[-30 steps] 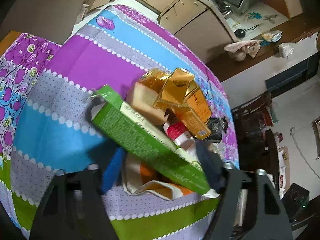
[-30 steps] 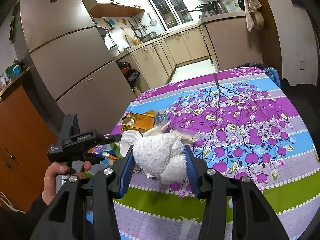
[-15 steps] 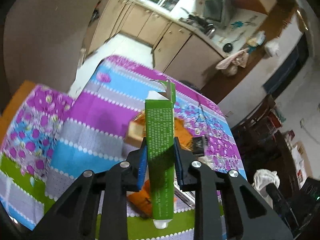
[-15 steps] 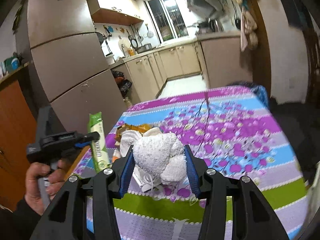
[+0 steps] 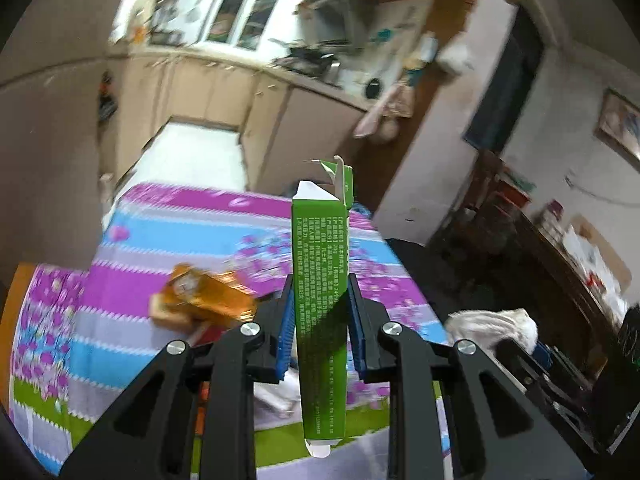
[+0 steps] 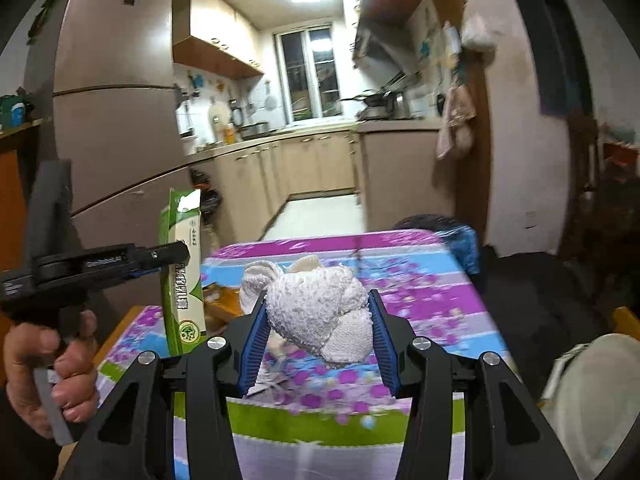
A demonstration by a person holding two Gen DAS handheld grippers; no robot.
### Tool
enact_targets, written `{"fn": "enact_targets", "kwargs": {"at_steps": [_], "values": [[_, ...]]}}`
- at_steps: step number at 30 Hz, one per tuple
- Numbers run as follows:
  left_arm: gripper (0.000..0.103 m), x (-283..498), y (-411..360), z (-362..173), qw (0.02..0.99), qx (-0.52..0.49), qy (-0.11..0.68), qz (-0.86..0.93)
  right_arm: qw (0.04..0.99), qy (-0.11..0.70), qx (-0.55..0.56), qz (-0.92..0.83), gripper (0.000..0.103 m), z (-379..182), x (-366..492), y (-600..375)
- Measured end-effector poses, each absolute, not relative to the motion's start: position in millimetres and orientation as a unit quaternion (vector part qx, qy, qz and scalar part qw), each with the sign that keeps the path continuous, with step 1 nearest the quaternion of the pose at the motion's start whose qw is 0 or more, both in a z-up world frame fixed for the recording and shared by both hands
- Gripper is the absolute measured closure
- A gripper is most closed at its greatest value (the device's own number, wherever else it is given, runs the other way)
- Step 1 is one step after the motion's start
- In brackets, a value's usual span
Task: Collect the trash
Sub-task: 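Carry the white cloth and green box over the white bucket with both tools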
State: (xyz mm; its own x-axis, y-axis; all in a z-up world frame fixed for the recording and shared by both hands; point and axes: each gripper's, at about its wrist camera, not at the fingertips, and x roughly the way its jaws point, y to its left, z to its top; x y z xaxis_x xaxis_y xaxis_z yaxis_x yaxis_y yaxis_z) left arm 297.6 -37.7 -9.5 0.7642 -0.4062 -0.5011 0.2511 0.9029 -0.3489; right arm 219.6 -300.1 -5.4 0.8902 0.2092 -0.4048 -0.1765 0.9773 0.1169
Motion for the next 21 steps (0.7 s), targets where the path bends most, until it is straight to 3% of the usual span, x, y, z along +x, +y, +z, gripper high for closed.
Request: {"fn": "enact_targets", "kwargs": {"at_steps": [21], "values": [[0.081,259.9,-224.1,28.2,0.911,-0.032,0.266,-0.314,0.976,0.195,0.007,-0.095,0.056,53.6,128.9,-461.7]]}}
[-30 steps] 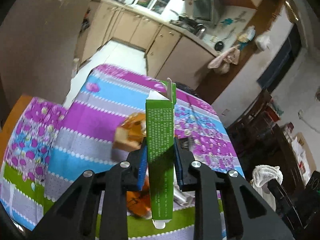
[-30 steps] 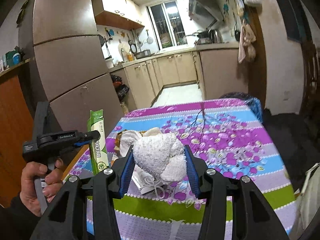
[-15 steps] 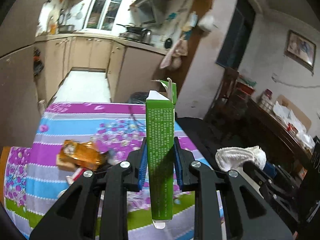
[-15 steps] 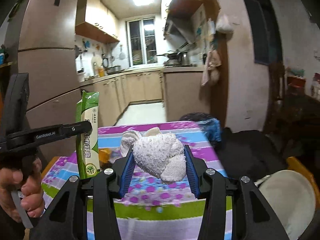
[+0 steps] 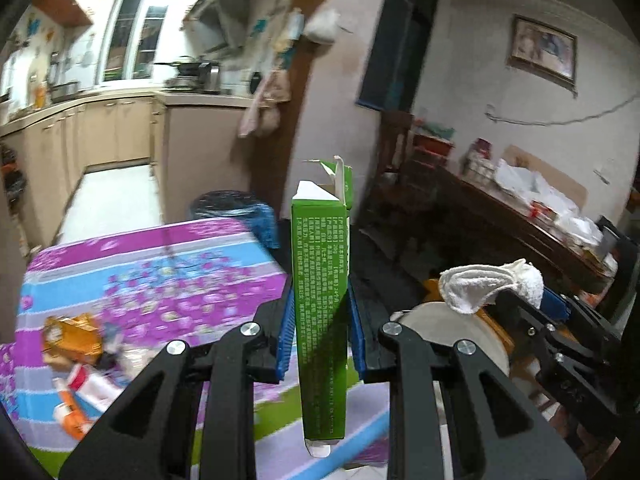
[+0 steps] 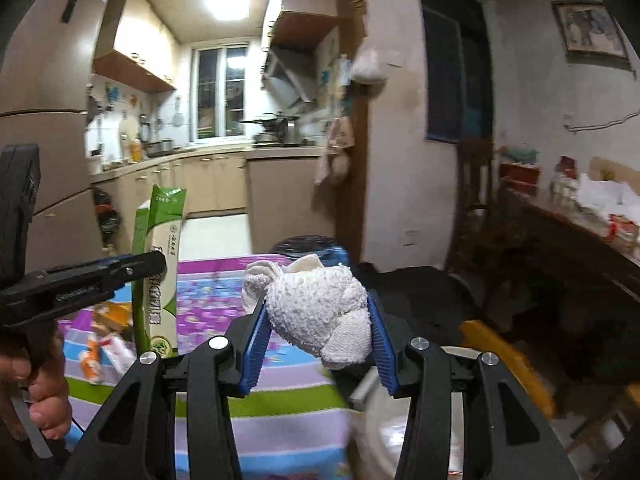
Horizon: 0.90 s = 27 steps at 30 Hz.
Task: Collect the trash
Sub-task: 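Carry the white cloth and green box over the white bucket with both tools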
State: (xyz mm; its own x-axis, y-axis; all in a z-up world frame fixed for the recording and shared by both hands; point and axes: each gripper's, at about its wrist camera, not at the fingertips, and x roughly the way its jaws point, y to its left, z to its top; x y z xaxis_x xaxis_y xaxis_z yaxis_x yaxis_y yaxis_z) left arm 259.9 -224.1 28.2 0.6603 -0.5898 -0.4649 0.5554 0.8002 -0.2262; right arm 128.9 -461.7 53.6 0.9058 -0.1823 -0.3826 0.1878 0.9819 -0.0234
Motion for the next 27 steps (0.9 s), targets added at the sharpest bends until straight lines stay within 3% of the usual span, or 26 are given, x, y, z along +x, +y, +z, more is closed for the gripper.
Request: {"fn": "enact_targets", "kwargs": {"at_steps": [16,27], "values": [[0.081,246.5,-398.3,26.4,0.855,-0.008,0.301,-0.423,0.94,0.271,0.032,-0.203,0.056,27.1,86.8,-608.8],[0.081,273.5,-464.0,-37.4,0.822,0.037,0.396,-0.408,0.919,0.328,0.061,-0.208,0.056,-26.4,108.6,-651.5]]}}
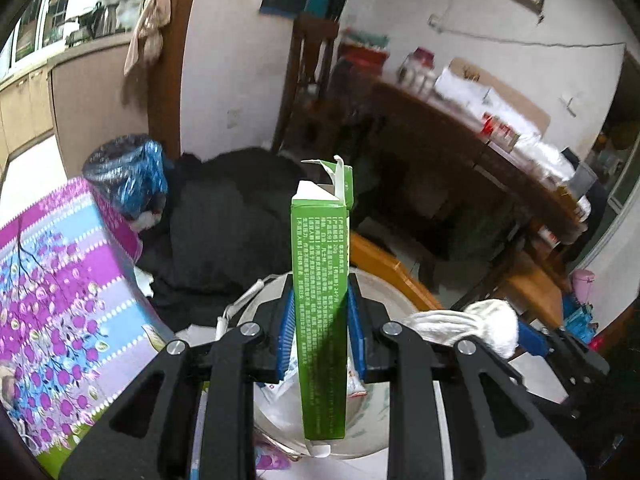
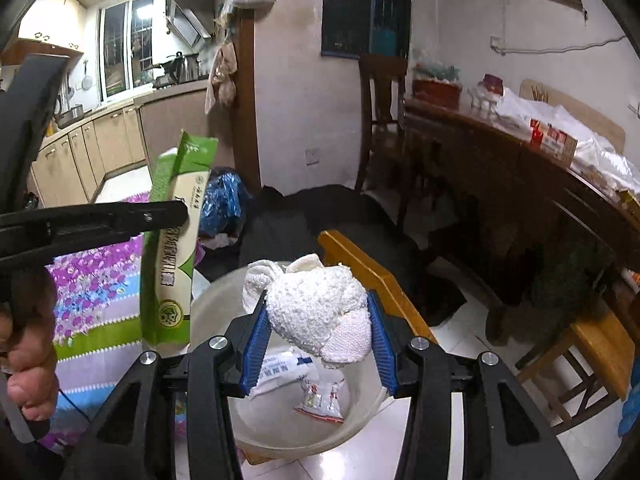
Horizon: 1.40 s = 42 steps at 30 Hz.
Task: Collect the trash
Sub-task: 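Carry the white cloth and green box over the white bucket with both tools, then open both tools to drop the cloth and green box into the bucket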
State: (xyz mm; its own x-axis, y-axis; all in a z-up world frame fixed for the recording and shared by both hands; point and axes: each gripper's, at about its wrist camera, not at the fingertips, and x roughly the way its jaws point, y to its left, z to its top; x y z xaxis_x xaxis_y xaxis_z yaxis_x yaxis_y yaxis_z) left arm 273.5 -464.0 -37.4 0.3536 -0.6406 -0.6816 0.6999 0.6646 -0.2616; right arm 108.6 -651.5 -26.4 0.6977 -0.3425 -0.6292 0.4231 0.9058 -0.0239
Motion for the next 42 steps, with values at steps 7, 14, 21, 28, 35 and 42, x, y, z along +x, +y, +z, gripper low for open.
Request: {"fn": "enact_targets", "kwargs": {"at_steps": [7,14,21,28,35,42], "values": [[0.081,278.4,-474.8,-65.3,0.815,0.055,0.422,-0.393,0.912,0.35,0.062,-0.206,0.056,-46.7,122.8,-652.8],[0.081,274.6,-479.4,-68.4,0.817,0.066,0.416,-0.393,0.907,0.359,0.092,-0.201,0.056,-51.8,130.4,-662.8],[0.081,269.0,-483.0,-73.2,0.819,0.082,0.408,-0.394,0.893,0.374,0.162,-0.192,0.056,-67.9,140.9,-685.8],[0.081,264.8,-489.0,-72.9,0.822,0.094,0.399,-0.395,0.889,0.38,0.175,-0.188,0.056,-68.5,150.8,-693.3],[0.081,262.2,-491.4,-76.5,0.821,0.1,0.399,-0.395,0.887,0.386,0.17,-0.188,0.056,-68.2,156.7,-694.6],[0.081,261.0,-496.5,-81.0,0.818,0.106,0.405,-0.395,0.886,0.389,0.167,-0.189,0.056,-70.8,153.5,-692.8]]}}
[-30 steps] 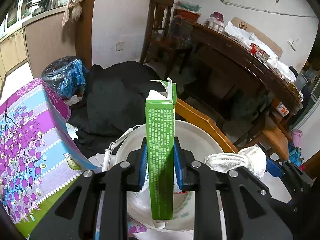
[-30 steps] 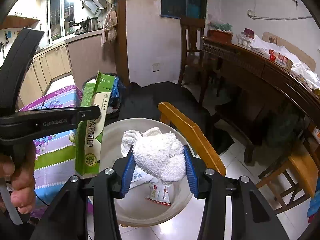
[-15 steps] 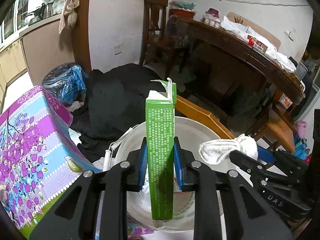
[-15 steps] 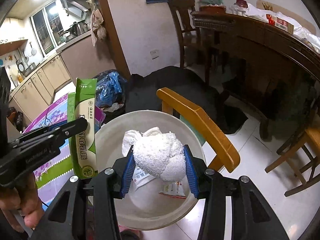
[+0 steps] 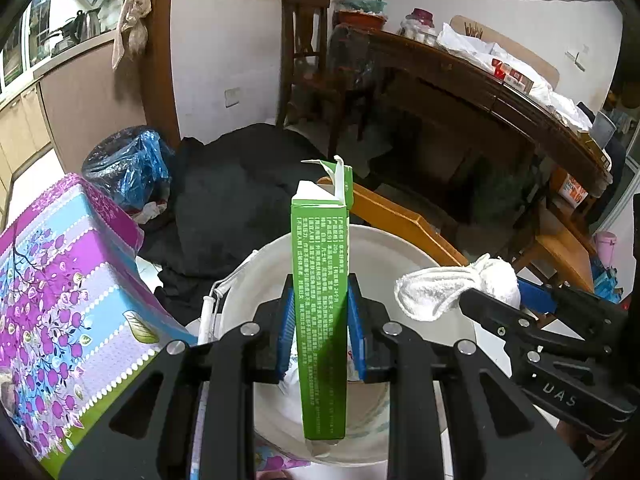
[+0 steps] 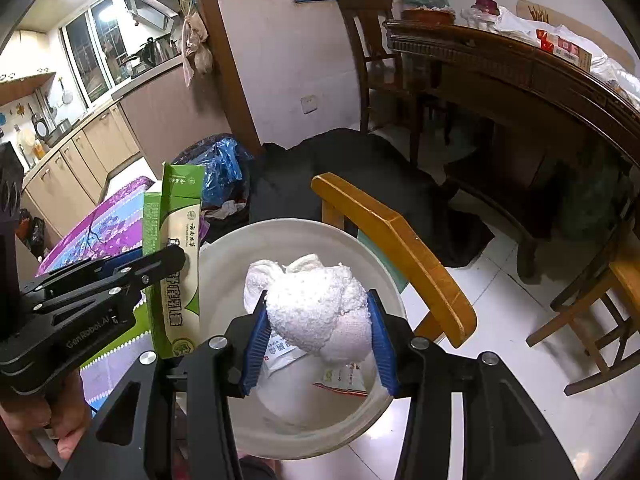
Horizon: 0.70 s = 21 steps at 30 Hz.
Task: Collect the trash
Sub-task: 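Open both tools to drop the cloth and green box into the bucket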
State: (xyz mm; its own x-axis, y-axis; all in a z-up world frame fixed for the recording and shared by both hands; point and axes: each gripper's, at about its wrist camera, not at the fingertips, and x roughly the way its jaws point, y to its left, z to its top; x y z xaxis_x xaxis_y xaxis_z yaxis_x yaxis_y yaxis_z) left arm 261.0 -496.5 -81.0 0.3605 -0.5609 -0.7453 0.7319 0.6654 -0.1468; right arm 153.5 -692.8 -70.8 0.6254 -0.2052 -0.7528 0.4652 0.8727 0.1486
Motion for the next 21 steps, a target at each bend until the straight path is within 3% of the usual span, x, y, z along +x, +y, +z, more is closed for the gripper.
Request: {"fn": "enact_targets", "kwargs": {"at_steps": [9,12,21], "values": [[0.079,264.7,-501.7,-87.4,0.819,0.119,0.415,-0.378,0.884,0.394,0.162,-0.193,0.054,-73.6,157.2,-690.8],[0.063,264.8,-501.0,-88.3,0.821,0.118,0.415,-0.374,0.884,0.392,0.163,-0.197,0.05,-75.5,155.4,-691.4],[0.054,264.4,-501.3,-89.1,0.825,0.122,0.412,-0.367,0.884,0.387,0.167,-0.201,0.045,-74.3,153.1,-692.5]]}}
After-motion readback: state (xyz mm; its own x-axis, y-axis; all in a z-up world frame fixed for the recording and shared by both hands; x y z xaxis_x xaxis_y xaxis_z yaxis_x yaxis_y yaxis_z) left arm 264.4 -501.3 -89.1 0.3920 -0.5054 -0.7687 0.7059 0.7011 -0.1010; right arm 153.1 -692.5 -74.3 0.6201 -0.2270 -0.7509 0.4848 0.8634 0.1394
